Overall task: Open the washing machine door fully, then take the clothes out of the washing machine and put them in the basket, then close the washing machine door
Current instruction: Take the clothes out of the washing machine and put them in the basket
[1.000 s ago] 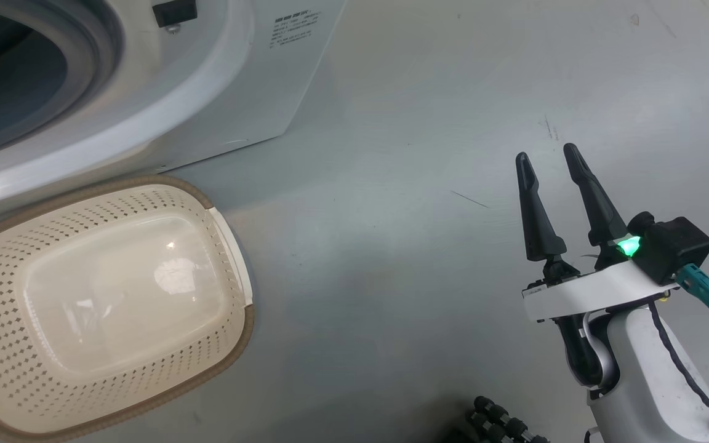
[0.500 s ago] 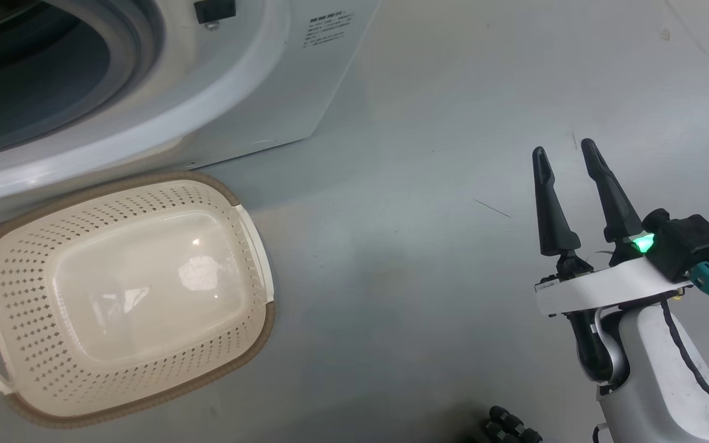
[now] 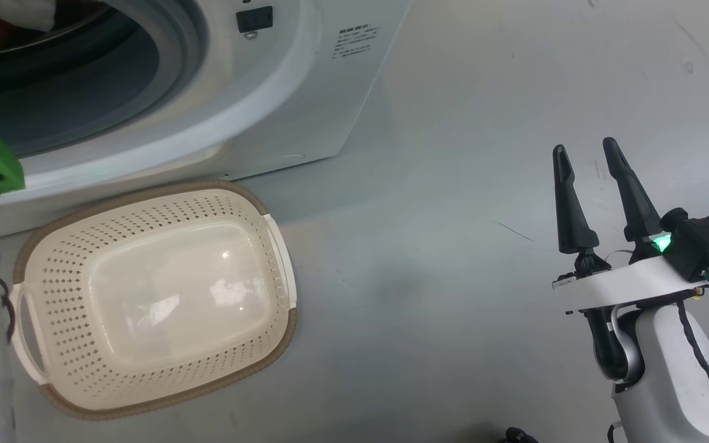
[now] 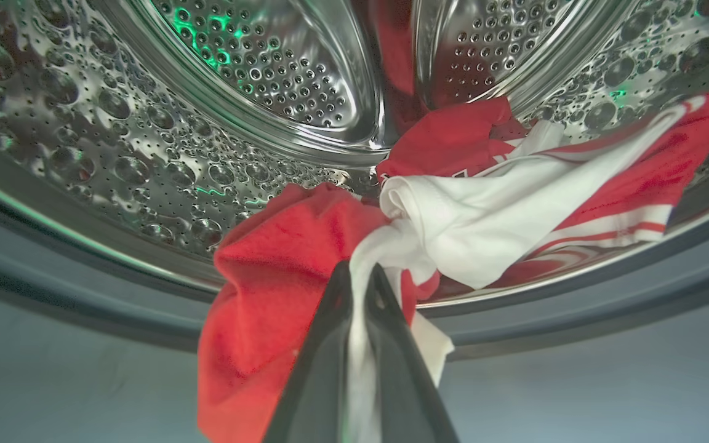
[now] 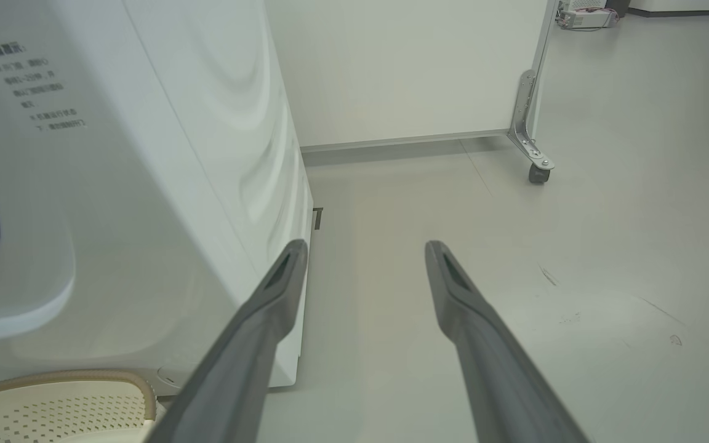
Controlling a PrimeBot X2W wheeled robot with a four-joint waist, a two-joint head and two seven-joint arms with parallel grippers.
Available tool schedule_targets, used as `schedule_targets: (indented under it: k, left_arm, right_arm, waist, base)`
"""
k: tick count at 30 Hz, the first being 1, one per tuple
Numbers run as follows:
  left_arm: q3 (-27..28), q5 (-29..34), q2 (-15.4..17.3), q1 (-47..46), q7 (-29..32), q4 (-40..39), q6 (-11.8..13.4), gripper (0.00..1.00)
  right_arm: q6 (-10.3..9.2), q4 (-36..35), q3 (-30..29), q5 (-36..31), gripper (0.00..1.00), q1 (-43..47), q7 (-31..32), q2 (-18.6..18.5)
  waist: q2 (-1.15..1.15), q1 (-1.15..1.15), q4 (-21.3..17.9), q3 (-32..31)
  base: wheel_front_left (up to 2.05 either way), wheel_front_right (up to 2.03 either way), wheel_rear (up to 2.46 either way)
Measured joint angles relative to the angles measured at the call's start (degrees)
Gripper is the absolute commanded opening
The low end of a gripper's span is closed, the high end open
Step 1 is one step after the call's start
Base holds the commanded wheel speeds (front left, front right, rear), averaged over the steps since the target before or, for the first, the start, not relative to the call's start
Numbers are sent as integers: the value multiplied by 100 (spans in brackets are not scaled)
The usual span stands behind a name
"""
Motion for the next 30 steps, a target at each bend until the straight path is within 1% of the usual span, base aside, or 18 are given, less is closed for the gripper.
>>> schedule_targets:
  k: [8, 9, 16, 26, 30]
  left_arm:
    - [-31, -1, -443, 755, -731, -192, 33, 0]
    - [-31, -1, -443, 755, -731, -192, 33, 0]
    - [-199, 14, -726, 1444, -1255, -401, 40, 0]
    - [-476, 51, -856, 2215, -1913, -775, 14, 0]
    - [-591, 49, -878, 2432, -2051, -922, -22, 0]
  right_arm:
    - [1, 86, -62, -97, 100, 155, 0, -74]
    - [1, 86, -62, -97, 100, 155, 0, -74]
    - [1, 168, -83, -186, 100, 352, 0, -109]
    - [1, 244, -54, -247, 100, 720, 0, -124]
    - [1, 258, -54, -287, 100, 842, 0, -154]
  waist:
    - [0, 0, 221, -329]
    - [0, 0, 221, -329]
    - [0, 0, 412, -724]
    - [0, 0, 673, -1317]
    - [0, 0, 777, -1535]
  base:
    - [0, 0, 0]
    - [0, 0, 0]
    - [0, 0, 0]
    - [0, 0, 0]
    - [0, 0, 0]
